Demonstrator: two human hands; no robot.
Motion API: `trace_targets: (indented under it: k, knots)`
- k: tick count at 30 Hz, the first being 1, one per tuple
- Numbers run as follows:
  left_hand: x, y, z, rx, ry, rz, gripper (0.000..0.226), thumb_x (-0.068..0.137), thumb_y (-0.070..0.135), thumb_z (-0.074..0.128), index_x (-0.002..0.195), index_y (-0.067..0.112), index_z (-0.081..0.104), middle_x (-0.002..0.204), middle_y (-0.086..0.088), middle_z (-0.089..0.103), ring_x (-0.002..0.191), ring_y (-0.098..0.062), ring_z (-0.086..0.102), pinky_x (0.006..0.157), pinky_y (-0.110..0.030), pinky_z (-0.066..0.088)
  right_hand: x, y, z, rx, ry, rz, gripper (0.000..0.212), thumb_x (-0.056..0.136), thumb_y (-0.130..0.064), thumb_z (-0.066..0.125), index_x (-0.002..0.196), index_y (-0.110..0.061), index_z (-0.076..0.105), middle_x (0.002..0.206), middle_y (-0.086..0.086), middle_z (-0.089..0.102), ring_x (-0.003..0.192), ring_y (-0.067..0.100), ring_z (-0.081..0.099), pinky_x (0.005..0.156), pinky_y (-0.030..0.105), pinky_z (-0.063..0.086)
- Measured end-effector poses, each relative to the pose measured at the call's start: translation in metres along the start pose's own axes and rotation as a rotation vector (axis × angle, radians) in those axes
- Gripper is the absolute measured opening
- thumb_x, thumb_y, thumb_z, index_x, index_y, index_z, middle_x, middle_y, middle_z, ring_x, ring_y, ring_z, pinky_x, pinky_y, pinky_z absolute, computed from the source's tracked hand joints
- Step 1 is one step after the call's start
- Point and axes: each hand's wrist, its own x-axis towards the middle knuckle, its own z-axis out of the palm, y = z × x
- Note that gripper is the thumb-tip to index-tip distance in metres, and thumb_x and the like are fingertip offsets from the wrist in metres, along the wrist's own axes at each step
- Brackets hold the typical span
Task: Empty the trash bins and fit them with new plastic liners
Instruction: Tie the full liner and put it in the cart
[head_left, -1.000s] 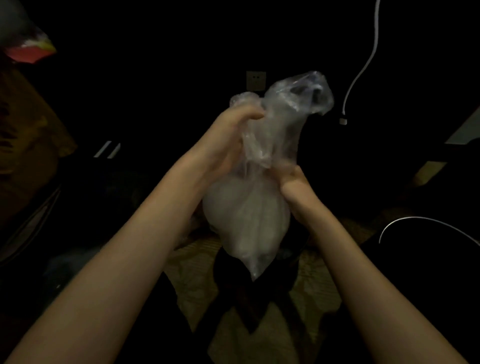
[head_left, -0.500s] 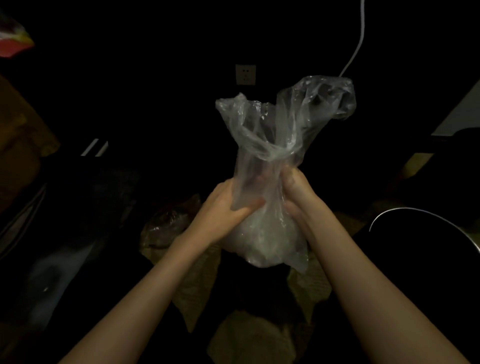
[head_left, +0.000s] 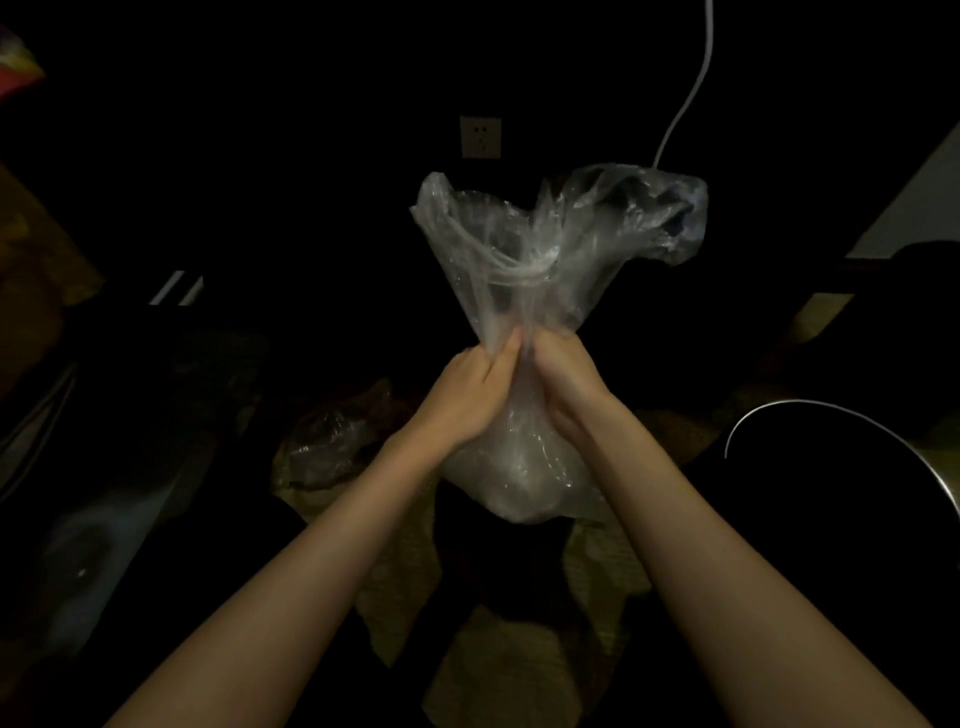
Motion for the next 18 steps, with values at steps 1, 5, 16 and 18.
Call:
trace_targets:
  k: [1,5,16,18]
  knots:
    - [0.0,0.001,0.002,-0.003,-0.016,-0.021,0.064,0.099,0.06,0.022,0.128,0.017,0.06,0.122,-0.011,0.065,0.113,-0.018,0.061,0.099,-0.038,0.047,-0.001,0.002,0.001,-0.016,-0.006,-0.004,0.022,0.096,-0.004,0.053,0.087,-0.012,0.071,0.073,0.003,0.07,0.069,0.01,0.068,0.06,0.021,0.055]
    - [0.001,0.004,0.008,0.046,-0.081,-0.053,0.093,0.082,0.081,0.007,0.129,0.02,0.06,0.124,-0.01,0.063,0.117,-0.025,0.059,0.101,-0.047,0.045,-0.01,0.002,0.002,0.025,-0.025,0.086,0.035,0.104,-0.003,0.036,0.136,0.005,0.047,0.101,0.005,0.061,0.091,0.013,0.06,0.075,0.017,0.049]
    - [-0.006,-0.002,0.004,-0.382,-0.118,-0.046,0.032,0.083,0.011,0.075,0.114,0.006,0.068,0.11,-0.007,0.071,0.099,-0.011,0.068,0.089,-0.029,0.053,-0.019,-0.025,-0.014,0.087,-0.218,0.151,0.019,0.099,-0.007,0.044,0.098,-0.006,0.063,0.08,0.003,0.066,0.073,0.011,0.066,0.072,0.024,0.052]
    - [-0.009,-0.004,0.002,-0.352,-0.118,-0.058,0.033,0.086,-0.009,0.064,0.119,-0.009,0.061,0.115,-0.017,0.065,0.104,-0.017,0.063,0.088,-0.02,0.052,-0.018,-0.025,-0.025,-0.08,-0.318,0.038,0.018,0.095,-0.005,0.049,0.101,-0.007,0.067,0.095,0.004,0.07,0.088,0.014,0.067,0.082,0.027,0.052]
